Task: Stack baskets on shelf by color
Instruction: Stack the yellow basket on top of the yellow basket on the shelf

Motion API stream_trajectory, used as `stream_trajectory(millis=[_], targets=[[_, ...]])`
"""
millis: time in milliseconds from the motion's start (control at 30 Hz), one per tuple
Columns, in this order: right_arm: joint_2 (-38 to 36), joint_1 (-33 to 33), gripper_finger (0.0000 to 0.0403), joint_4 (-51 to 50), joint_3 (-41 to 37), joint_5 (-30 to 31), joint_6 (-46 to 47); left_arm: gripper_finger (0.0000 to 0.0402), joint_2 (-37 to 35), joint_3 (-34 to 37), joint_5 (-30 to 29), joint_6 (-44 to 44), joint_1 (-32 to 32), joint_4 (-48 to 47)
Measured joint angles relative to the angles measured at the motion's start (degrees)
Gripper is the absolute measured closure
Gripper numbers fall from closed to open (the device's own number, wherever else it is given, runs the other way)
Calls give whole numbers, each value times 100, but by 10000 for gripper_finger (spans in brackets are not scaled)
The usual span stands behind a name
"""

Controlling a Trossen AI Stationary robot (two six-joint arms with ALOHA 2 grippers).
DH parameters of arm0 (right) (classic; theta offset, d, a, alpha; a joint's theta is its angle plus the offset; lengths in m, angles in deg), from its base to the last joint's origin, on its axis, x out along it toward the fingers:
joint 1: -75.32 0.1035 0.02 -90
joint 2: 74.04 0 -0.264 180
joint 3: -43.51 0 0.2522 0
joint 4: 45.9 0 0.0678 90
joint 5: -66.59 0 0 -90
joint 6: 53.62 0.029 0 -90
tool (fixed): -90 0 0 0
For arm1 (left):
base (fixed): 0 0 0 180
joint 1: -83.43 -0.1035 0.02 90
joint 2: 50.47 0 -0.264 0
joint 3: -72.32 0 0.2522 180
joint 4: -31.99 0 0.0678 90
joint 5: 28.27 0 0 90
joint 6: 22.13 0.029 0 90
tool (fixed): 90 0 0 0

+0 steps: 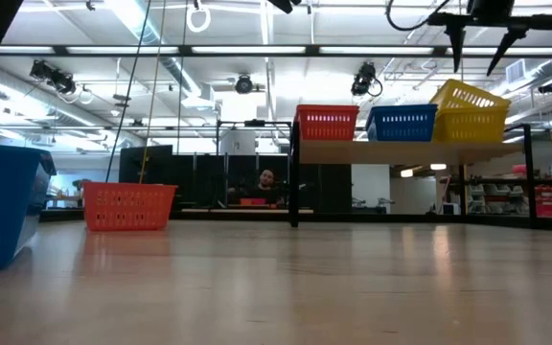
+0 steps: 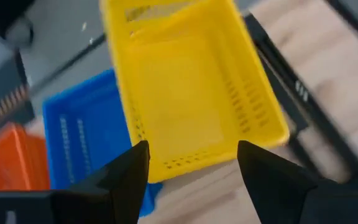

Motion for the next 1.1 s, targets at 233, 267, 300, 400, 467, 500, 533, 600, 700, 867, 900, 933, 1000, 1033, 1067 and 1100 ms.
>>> stream_trajectory(millis=[233,267,300,400,467,500,533,600,700,867,900,933,1000,1033,1067,1100], targets=[[-1,0,153,242,0,-996,-3831,230,0,0,0,4,57,-36],[0,0,153,235,0,-1191,-4282,230,0,0,2,4,62,-35],[0,0,153,214,0,-1401,-4703,230,0,0,1,2,78,-38],[0,0,153,41,0,-1844,-5588,230,0,0,2,-10,101,-44],[0,0,154,-148,0,-1942,-6019,230,0,0,2,-93,131,-63],[0,0,154,-239,5,-1939,-6212,230,0,0,1,-157,131,-74],[0,0,154,-268,20,-1916,-6399,230,0,0,4,-207,135,-79],[-14,0,155,-231,91,-1814,-6817,230,0,0,2,-371,154,-85],[-17,0,160,-240,287,-1416,-7445,230,0,0,1,-607,180,-85],[-15,-3,170,-249,391,-1042,-8212,230,0,0,-4,-1084,188,-81],[-13,-12,171,-243,391,-1057,-8324,230,0,0,-8,-1263,186,-80],[-6,-18,172,-244,391,-1072,-8444,230,0,-1,-19,-1490,185,-76],[55,-22,174,-244,391,-1073,-8604,230,0,-2,-20,-1982,180,-43],[104,-22,175,-237,390,-1073,-8662,230,0,-2,-22,-2217,177,1],[156,-32,176,-202,373,-1073,-8761,230,0,-2,-20,-2405,177,71],[196,-53,177,-178,332,-1079,-8862,230,0,-2,-22,-2573,180,170]])
